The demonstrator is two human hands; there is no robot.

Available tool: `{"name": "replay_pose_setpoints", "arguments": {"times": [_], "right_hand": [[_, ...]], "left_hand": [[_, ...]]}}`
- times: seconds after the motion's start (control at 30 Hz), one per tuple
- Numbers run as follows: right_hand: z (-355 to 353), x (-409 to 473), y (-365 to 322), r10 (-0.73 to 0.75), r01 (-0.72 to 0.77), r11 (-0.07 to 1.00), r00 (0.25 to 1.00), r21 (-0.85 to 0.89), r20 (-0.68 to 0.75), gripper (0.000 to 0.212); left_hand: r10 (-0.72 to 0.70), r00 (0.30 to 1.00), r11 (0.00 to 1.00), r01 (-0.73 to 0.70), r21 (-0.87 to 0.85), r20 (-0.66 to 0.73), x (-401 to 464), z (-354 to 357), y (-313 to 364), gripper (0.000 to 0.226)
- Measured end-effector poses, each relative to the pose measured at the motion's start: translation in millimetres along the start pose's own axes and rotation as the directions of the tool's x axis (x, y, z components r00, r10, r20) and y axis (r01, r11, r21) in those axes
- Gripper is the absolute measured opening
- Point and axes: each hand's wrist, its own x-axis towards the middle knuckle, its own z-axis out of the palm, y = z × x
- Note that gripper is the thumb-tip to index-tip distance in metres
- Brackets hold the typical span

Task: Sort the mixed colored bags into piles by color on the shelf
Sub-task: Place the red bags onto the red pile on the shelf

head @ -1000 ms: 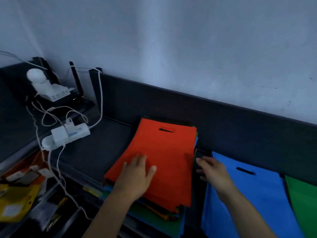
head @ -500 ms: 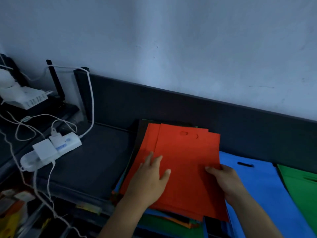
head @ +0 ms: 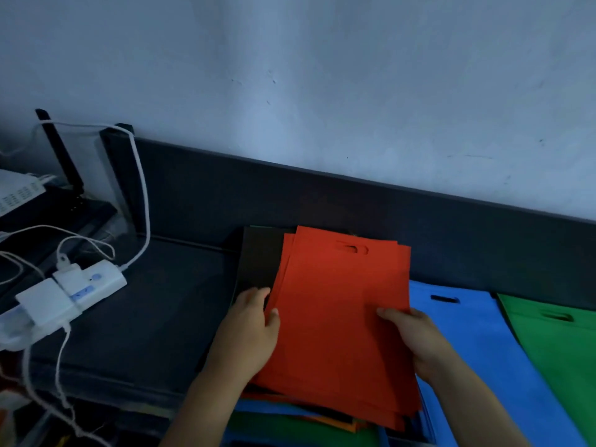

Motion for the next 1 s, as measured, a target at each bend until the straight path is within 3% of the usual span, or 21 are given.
{"name": "replay_pose_setpoints", "arguments": {"times": [0.1, 0.17, 0.27, 0.37, 0.43, 0.53, 0.67, 0.83, 1.0], "right_hand": [[2.0, -4.2, 4.5, -0.046, 0.047, 0.998, 0.999, -0.036, 0.029, 0.024], [2.3, -10.0, 3.8, -0.113, 0.117, 0.99, 0.992, -0.073, 0.053, 0.027], [-10.1, -20.5, -3.4, -0.182, 0.185, 0.982, 0.98, -0.031, 0.082, 0.03], [-32.9, -32.1, -12.2, -0.203, 0.199, 0.979, 0.974, 0.054, 0.105, 0.031], [-53.3, -39.8, -15.8, -0.206, 0.197, 0.976, 0.973, 0.095, 0.105, 0.032], [-86.7, -46.9, -15.1, -0.206, 0.199, 0.977, 0.974, 0.083, 0.095, 0.034], [-144.6, -54.1, -5.3, -0.223, 0.221, 0.974, 0.975, 0.054, 0.02, 0.033], [-250.3, -77.6, 7.7, -0.199, 0.215, 0.972, 0.966, 0.089, -0.166, 0.021], [-379.5, -102.4, 27.2, -0.145, 0.18, 0.98, 0.938, 0.082, -0.314, 0.022]], "left_hand": [[0.044, 0.997, 0.999, -0.043, -0.027, 0.07, 4.2, 1.4, 4.7, 0.05], [0.04, 0.998, 0.994, -0.036, -0.101, 0.038, 11.0, -0.7, 6.2, 0.048], [-0.037, 0.999, 0.951, 0.042, -0.307, 0.023, 22.3, -4.1, 14.7, 0.052], [-0.098, 0.983, 0.887, 0.156, -0.435, 0.152, 23.3, -1.8, 34.7, 0.066], [-0.059, 0.966, 0.843, 0.182, -0.505, 0.25, 17.9, 5.7, 56.3, 0.054], [0.026, 0.961, 0.804, 0.144, -0.577, 0.276, 4.9, 28.7, 91.9, 0.031], [0.104, 0.969, 0.822, 0.042, -0.569, 0.223, -12.9, 79.4, 138.0, 0.027], [0.111, 0.972, 0.838, 0.021, -0.545, 0.208, -43.2, 158.1, 206.7, 0.026], [0.167, 0.957, 0.841, -0.013, -0.541, 0.235, -84.3, 252.2, 297.0, 0.023]]}}
